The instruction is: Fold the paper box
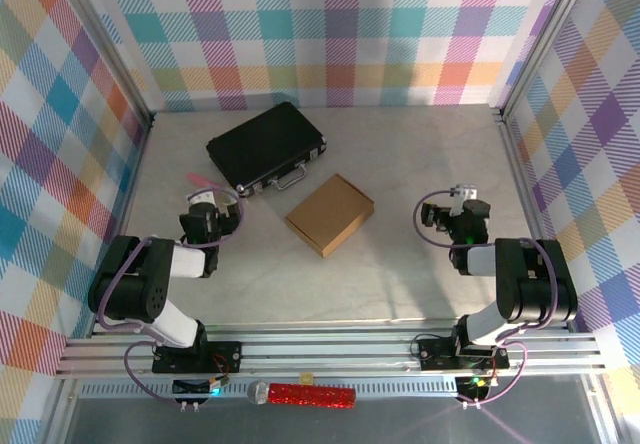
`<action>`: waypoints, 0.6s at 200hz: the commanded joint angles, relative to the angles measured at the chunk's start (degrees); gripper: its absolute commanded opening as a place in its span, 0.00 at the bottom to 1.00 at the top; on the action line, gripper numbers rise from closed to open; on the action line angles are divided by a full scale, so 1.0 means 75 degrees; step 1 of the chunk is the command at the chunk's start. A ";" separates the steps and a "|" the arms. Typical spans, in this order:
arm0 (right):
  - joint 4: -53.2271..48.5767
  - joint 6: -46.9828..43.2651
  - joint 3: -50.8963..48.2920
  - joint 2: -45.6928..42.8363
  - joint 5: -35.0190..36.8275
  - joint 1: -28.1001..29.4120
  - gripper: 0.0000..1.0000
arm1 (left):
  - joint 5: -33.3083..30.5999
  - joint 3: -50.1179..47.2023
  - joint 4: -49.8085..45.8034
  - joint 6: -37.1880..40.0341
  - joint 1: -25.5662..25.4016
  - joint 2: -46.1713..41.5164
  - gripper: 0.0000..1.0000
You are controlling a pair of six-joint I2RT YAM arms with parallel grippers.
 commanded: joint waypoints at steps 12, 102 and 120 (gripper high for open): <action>0.0294 0.0004 0.0541 0.0105 -0.0171 0.0271 0.99 | 0.0194 0.0245 0.0808 0.0155 0.0077 0.0035 1.00; 0.0282 -0.0036 0.0543 0.0095 -0.0073 0.0343 0.99 | 0.0175 0.0200 0.0986 0.0179 0.0074 0.0085 1.00; 0.0262 -0.0056 0.0554 0.0105 -0.0114 0.0340 0.99 | 0.0171 0.0201 0.0991 0.0180 0.0074 0.0091 1.00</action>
